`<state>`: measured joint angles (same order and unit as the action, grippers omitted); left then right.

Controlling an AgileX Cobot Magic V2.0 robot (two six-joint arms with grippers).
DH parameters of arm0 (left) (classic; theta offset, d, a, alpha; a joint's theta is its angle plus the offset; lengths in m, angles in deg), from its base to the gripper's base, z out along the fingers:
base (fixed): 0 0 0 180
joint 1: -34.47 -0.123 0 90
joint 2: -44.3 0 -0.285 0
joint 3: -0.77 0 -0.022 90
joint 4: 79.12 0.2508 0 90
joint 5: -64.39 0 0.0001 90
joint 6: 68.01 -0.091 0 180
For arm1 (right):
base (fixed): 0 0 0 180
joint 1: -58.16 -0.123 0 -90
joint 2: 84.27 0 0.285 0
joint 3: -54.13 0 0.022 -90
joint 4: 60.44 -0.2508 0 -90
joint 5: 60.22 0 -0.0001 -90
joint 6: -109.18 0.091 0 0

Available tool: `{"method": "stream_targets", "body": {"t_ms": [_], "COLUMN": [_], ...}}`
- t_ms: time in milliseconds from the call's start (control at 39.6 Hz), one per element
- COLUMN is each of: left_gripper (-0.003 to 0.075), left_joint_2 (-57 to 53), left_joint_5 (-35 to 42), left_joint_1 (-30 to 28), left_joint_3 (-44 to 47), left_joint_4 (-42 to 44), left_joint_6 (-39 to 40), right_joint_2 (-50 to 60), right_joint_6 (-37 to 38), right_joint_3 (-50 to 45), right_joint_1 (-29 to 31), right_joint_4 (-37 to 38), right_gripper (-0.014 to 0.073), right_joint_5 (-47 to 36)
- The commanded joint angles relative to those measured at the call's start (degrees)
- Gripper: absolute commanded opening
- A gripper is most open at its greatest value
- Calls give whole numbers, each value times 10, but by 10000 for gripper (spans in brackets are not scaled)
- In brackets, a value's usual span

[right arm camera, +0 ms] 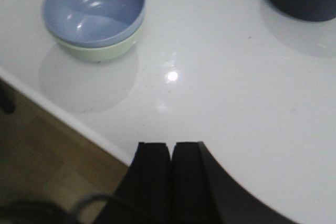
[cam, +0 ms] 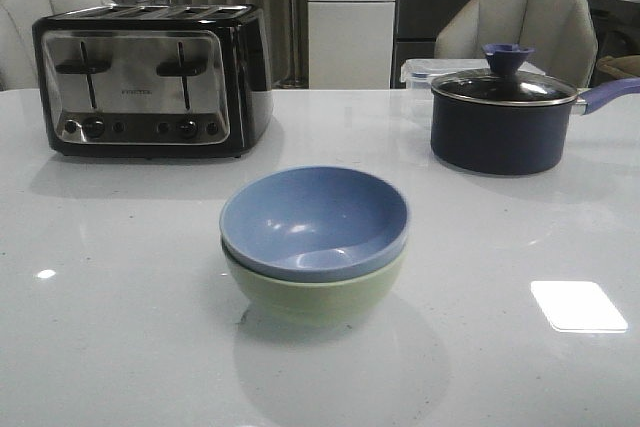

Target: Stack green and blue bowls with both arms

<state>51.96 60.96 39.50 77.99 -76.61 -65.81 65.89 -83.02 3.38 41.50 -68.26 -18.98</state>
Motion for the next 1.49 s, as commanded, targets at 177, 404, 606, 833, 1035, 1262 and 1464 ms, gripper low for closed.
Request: {"method": "stream_targets", "body": {"t_ms": [177, 404, 606, 833, 1035, 1262, 1464], "left_gripper": [98, 98, 98, 98, 98, 98, 98], "left_joint_2": [-12, -12, -11, -11, -11, -11, -11], "left_joint_5": [56, 56, 56, 56, 56, 56, 56], "left_joint_1": [4, 4, 4, 4, 4, 4, 4], "left_joint_3": [6, 6, 6, 6, 6, 6, 6], "left_joint_4": [0, 0, 0, 0, 0, 0, 0], "left_joint_6": [6, 6, 6, 6, 6, 6, 6], "right_joint_2": [161, 236, 237, 237, 237, 237, 237], "right_joint_6": [-3, -3, -3, -2, 106, 103, 103], "right_joint_3": [-186, -277, -278, -278, -278, -278, -278], "right_joint_1": [147, 176, 176, 176, 177, 177, 177], "right_joint_4": [-8, -18, -18, -18, 78, 78, 78], "right_gripper": [23, 23, 23, 23, 23, 23, 23], "right_joint_5": [-313, -409, -426, -429, -461, -460, -460]}}
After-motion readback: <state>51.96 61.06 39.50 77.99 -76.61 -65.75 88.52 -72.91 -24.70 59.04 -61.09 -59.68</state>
